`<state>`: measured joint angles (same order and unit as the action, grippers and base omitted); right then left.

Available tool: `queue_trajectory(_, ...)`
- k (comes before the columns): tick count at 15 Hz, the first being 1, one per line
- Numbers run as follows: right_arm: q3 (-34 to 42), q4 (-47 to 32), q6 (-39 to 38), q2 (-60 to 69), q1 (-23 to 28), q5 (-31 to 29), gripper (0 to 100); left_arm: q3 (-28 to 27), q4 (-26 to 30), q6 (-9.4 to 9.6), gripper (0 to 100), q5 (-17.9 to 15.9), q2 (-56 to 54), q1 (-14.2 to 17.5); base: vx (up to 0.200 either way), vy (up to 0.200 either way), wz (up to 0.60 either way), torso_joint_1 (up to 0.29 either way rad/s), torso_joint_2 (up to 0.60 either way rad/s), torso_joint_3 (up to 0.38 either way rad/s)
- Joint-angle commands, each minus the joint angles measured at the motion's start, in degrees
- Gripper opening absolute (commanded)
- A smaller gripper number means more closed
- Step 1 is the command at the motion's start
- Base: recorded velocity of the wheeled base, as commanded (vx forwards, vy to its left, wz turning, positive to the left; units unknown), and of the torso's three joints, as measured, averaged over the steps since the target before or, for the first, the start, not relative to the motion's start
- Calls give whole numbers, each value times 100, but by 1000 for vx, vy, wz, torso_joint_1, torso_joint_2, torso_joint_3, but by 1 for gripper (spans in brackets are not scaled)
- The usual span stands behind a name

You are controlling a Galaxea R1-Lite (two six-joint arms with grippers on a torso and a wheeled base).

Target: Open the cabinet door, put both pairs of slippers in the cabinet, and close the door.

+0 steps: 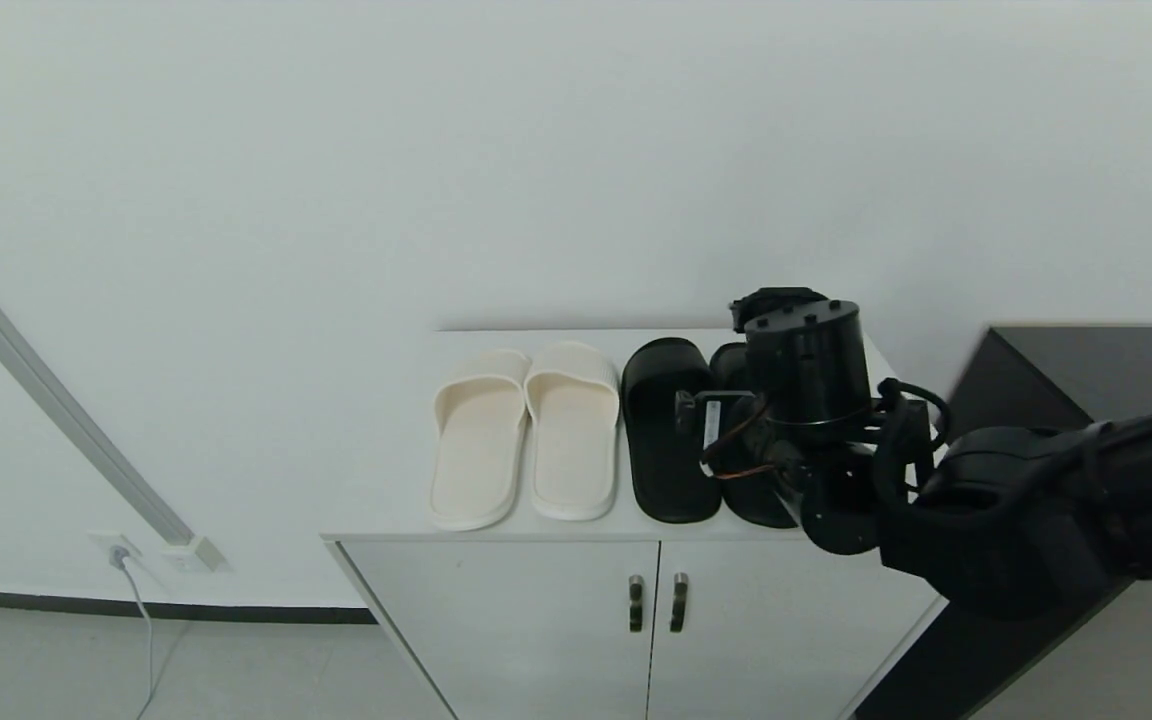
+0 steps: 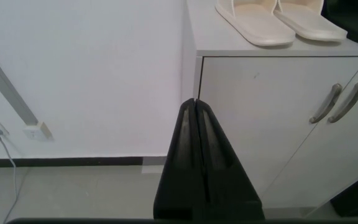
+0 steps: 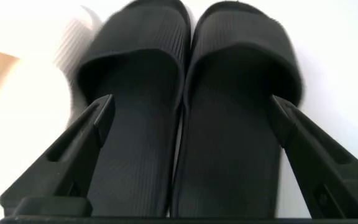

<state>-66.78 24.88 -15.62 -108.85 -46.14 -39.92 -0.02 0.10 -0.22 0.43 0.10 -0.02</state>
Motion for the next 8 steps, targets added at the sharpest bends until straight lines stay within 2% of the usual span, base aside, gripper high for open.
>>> queue_trajectory(1, -160, 298, 270, -532, 123, -15, 100, -6, -1, -4, 0, 1, 8, 2, 0, 0, 0, 0, 0, 0)
queue_trajectory(5, -186, 1493, 1105, -1033, 439, 2, 100, 2, -1, -4, 0, 10, 8, -6, 0, 0, 0, 0, 0, 0)
queue_trajectory(8, -283, 1616, 1122, -1165, 536, 2, 100, -6, -1, -4, 0, 10, 8, 2, 0, 0, 0, 0, 0, 0)
